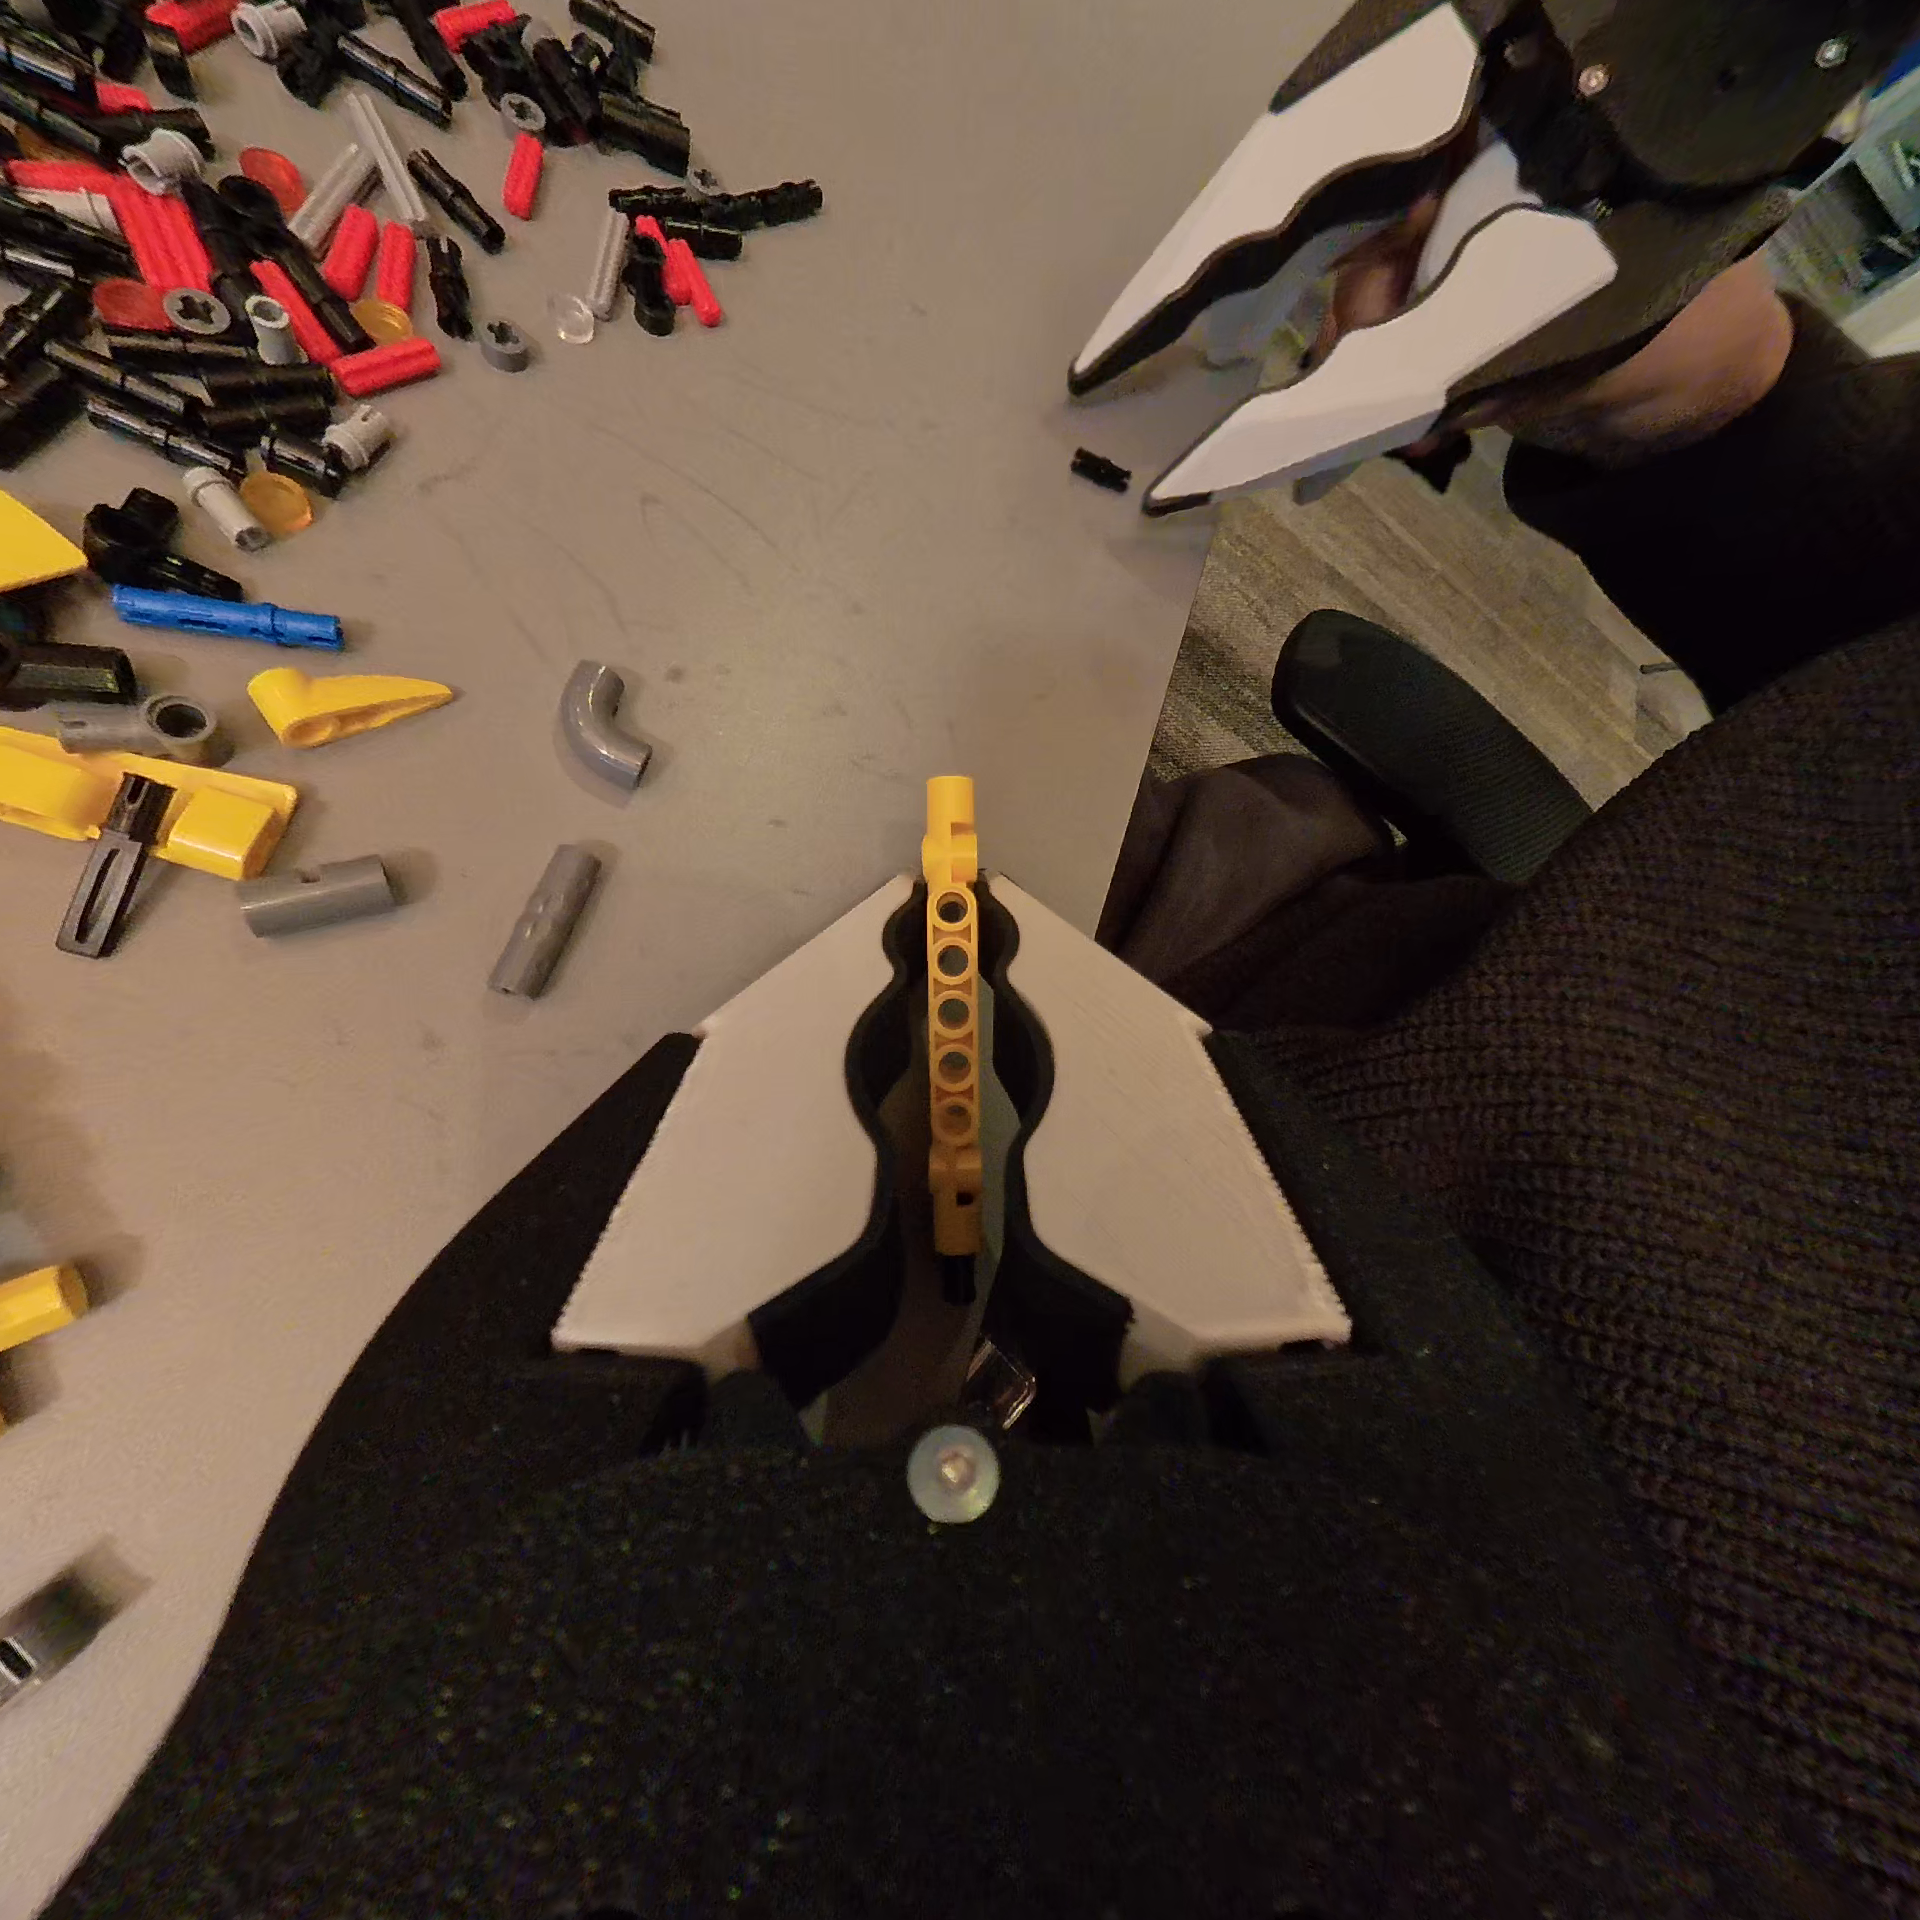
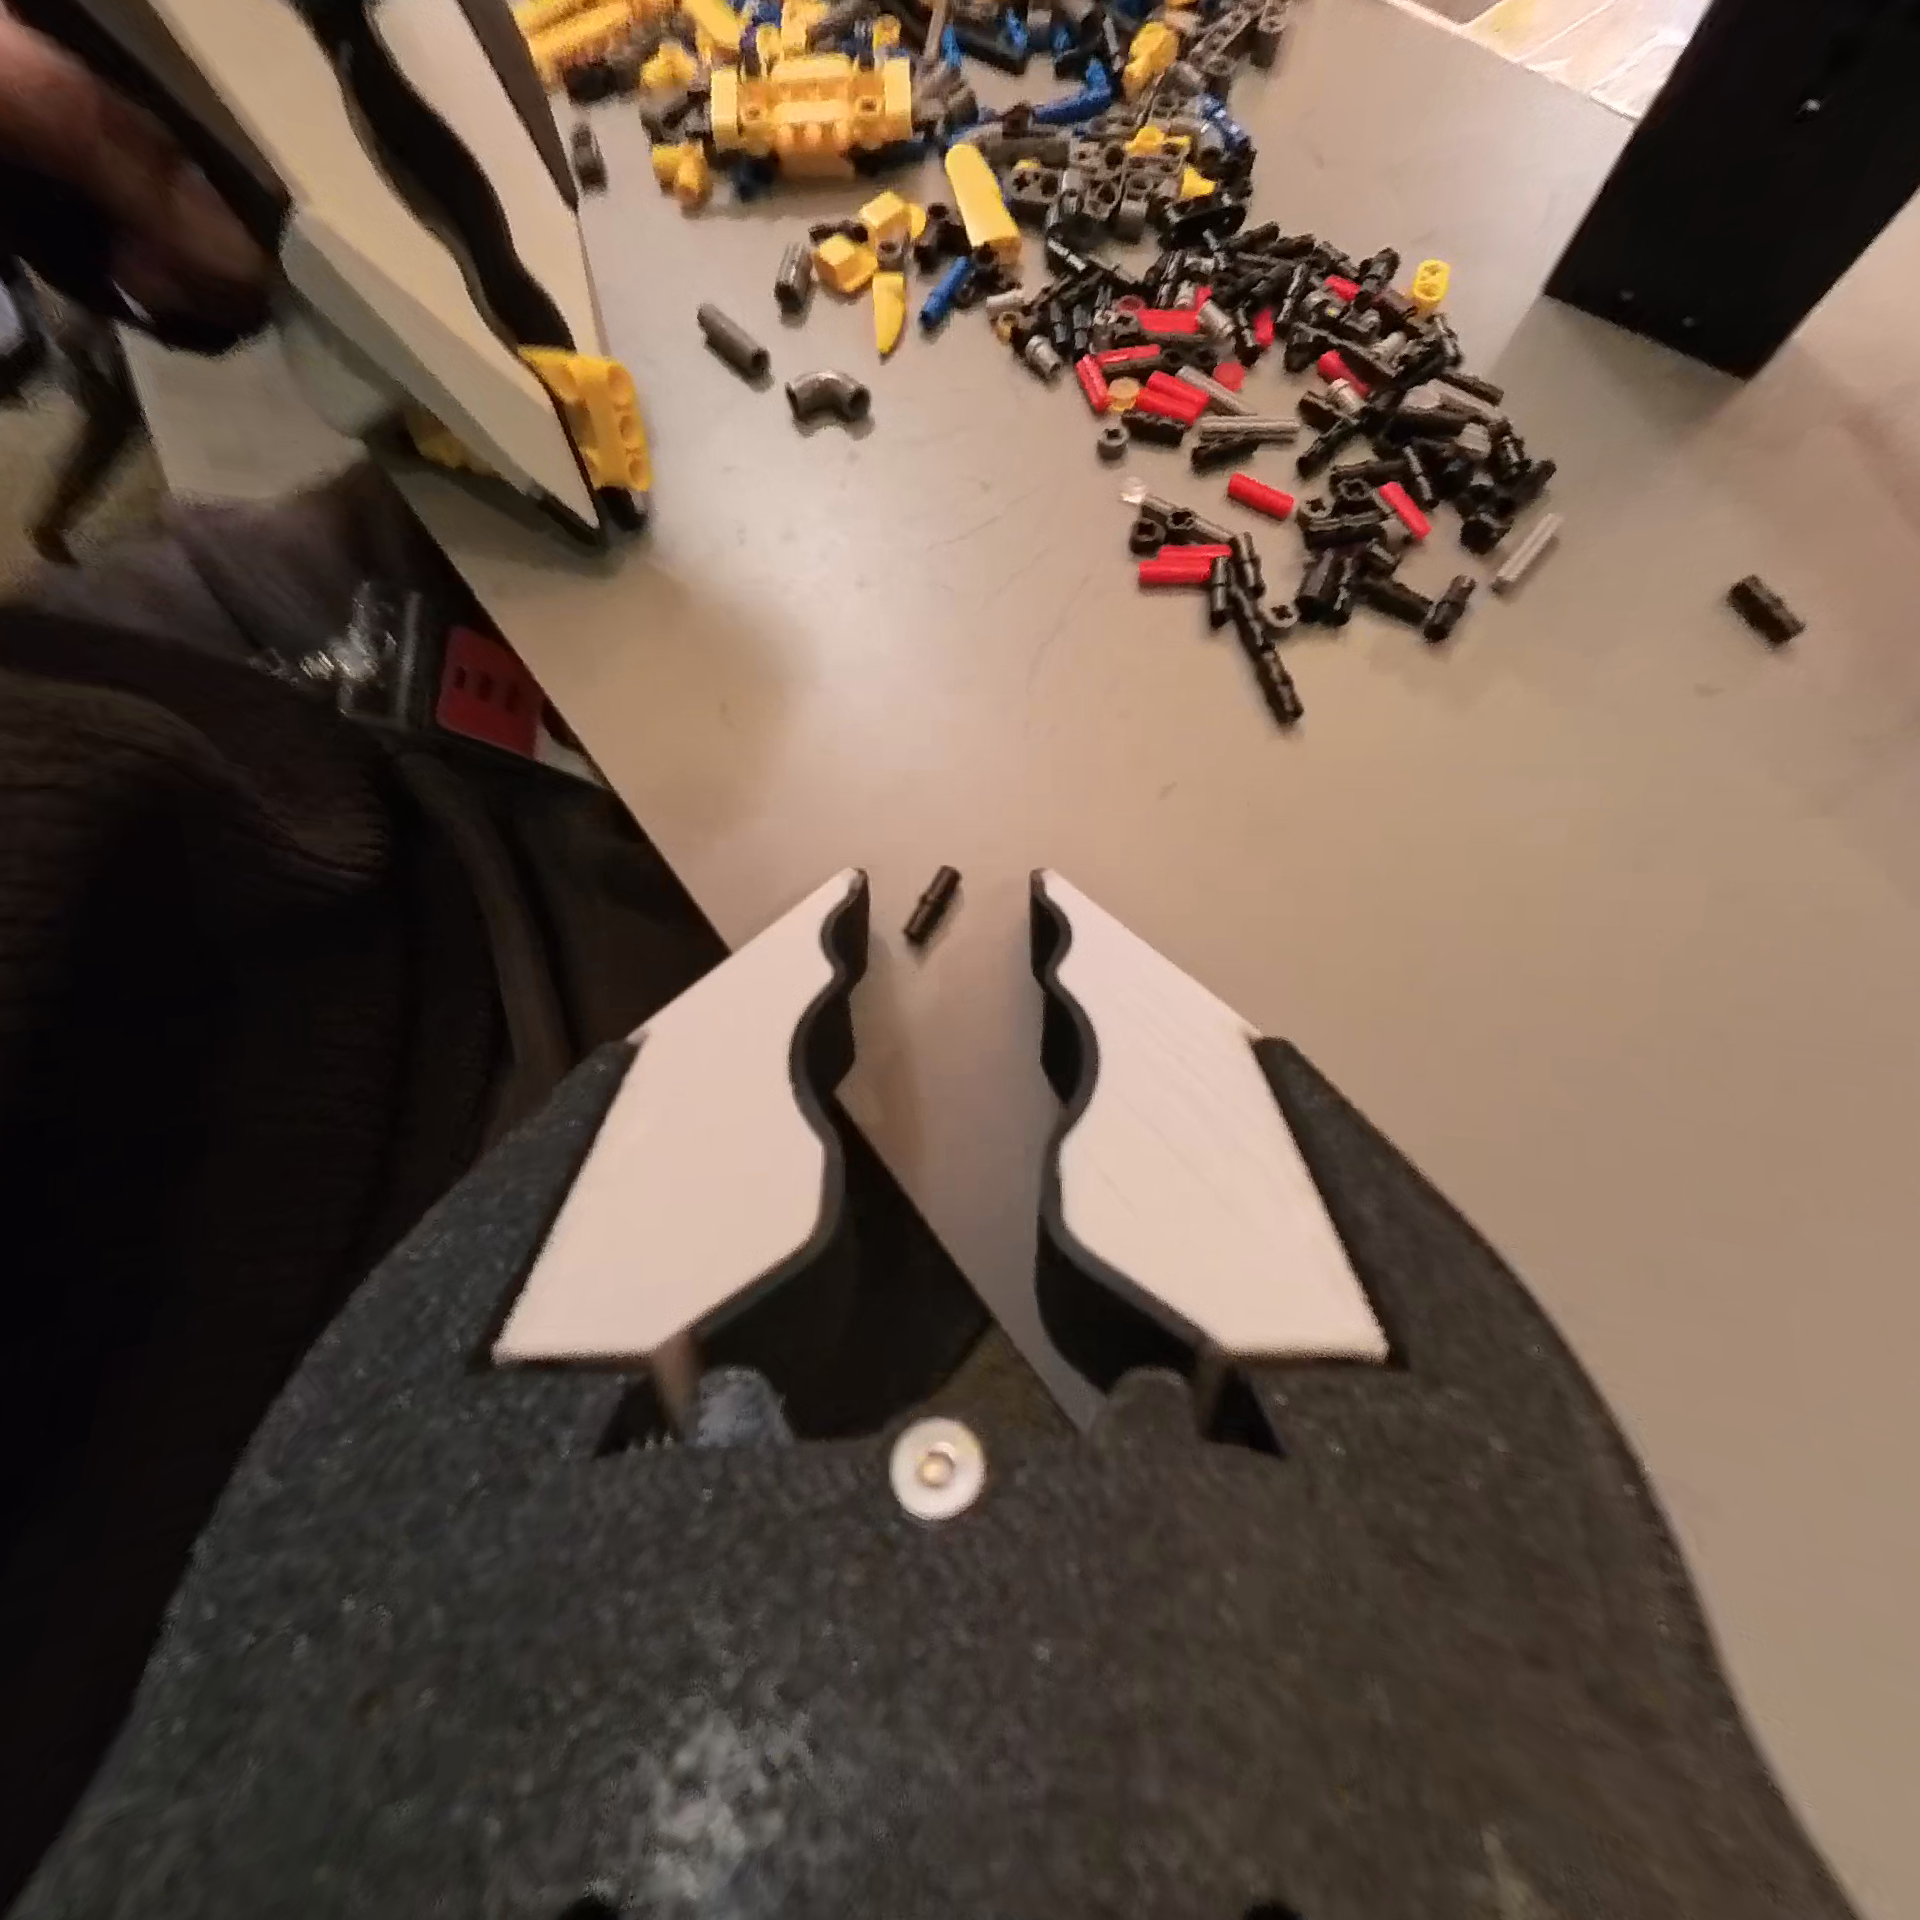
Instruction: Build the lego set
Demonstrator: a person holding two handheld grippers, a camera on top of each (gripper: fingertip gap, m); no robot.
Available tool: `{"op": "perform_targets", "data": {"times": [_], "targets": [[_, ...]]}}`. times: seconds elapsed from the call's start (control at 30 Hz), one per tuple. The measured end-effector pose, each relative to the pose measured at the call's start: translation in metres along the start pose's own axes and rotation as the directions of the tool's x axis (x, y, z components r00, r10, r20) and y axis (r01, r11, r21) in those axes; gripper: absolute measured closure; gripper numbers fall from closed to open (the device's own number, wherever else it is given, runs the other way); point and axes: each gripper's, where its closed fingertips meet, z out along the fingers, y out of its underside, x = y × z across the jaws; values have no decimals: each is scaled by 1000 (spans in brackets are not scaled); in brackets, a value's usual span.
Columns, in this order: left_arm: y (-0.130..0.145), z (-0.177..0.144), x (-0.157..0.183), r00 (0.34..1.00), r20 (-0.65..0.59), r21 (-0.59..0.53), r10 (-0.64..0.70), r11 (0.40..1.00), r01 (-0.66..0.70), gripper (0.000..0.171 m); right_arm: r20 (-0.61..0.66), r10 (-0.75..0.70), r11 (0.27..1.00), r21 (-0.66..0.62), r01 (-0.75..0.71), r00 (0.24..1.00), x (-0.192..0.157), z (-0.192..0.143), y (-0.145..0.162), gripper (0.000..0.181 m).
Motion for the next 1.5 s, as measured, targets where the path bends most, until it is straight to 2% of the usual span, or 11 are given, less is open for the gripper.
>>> {"op": "perform_targets", "data": {"times": [0.1, 0.2, 0.37, 0.47, 0.73, 0.83, 0.97, 1.07, 1.17, 1.3, 1.5], "targets": [[0, 0, 0, 1000, -3, 0, -3, 1000, 3, 164, 18, 110, 991, 75, -111, 994, -4, -7, 0, 150], [0, 0, 0, 1000, -3, -1, -3, 1000, 3, 164, -48, 115, 988, 111, -109, 992, -3, -10, 0, 152], [0, 1, 0, 1000, 4, -1, 6, 1000, -6, 164, -204, 57, 997, -37, -66, 977, 3, -2, 10, 152], [0, 1, 0, 1000, 5, -1, 8, 1000, -8, 164, -233, 27, 995, -87, -49, 972, -2, 0, 9, 161], [0, 1, 0, 997, 46, 5, 60, 998, -61, 164, -225, 59, 998, -23, -66, 972, 0, 4, 6, 175], [0, 1, 1, 998, 34, 6, 55, 998, -55, 164, -183, 41, 999, -17, -45, 982, -4, 6, 4, 176], [0, 4, 5, 998, 10, -8, 69, 998, -69, 165, -35, -4, 1000, 8, 4, 999, -24, 16, -10, 176], [1, 4, 6, 996, 21, -9, 89, 996, -89, 164, 50, -167, 986, 32, 166, 985, -40, 24, -32, 177], [2, 5, 8, 994, 13, -14, 111, 994, -110, 165, 157, -335, 942, 66, 329, 929, -54, 36, -42, 176], [2, 5, 8, 992, 15, -17, 126, 992, -126, 165, 282, -451, 892, 102, 441, 846, -65, 50, -46, 177], [3, 5, 9, 993, 0, -26, 115, 993, -115, 165, 319, -587, 806, 144, 574, 744, -72, 63, -47, 177]]}}
